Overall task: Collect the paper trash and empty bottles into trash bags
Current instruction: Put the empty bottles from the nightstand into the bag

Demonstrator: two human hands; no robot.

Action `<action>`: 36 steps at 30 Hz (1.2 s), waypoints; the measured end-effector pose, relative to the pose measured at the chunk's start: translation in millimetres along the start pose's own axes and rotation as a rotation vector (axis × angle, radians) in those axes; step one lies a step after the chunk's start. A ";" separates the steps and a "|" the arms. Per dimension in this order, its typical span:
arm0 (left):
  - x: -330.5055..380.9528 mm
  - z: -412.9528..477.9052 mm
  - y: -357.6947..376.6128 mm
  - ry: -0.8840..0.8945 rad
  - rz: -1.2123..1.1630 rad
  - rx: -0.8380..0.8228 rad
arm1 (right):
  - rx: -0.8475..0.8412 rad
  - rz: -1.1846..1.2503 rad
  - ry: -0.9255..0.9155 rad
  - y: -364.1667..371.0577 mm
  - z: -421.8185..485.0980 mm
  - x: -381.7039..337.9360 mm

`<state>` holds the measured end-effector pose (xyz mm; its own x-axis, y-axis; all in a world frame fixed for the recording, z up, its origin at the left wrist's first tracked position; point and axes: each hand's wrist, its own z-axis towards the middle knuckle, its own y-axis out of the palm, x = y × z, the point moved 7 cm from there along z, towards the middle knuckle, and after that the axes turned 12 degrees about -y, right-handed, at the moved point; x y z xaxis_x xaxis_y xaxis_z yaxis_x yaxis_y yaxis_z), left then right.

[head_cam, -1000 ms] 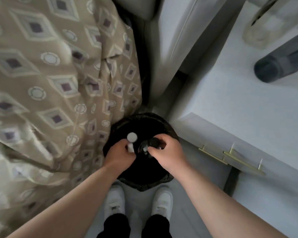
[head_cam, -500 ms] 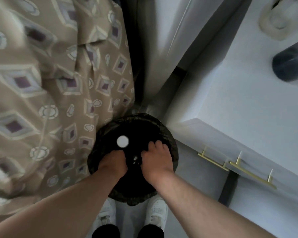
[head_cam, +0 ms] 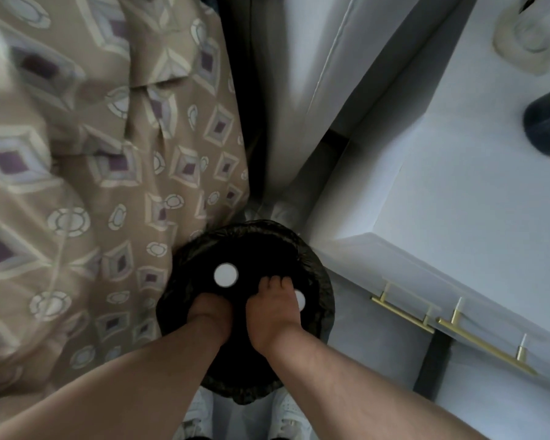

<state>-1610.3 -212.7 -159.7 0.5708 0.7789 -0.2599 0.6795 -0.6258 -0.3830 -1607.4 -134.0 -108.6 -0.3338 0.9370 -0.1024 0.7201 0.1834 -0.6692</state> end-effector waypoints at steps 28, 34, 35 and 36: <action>-32.5 -360.7 -362.9 0.516 -1.407 0.608 | 1.290 0.960 0.207 -220.1 -391.3 173.8; 44.6 -362.7 -448.8 0.486 -1.191 0.854 | 1.681 0.898 0.450 -223.9 -451.0 267.6; 55.8 -355.5 -454.3 0.455 -1.139 0.849 | 1.705 0.916 0.482 -228.2 -453.8 282.9; 64.0 -346.7 -457.4 0.423 -1.093 0.837 | 1.702 0.942 0.511 -232.9 -453.0 297.5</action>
<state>-1724.7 108.8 306.2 0.1429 0.6796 0.7195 0.4772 0.5896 -0.6517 -1599.0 236.6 350.3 0.1231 0.5922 -0.7963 -0.7702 -0.4490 -0.4529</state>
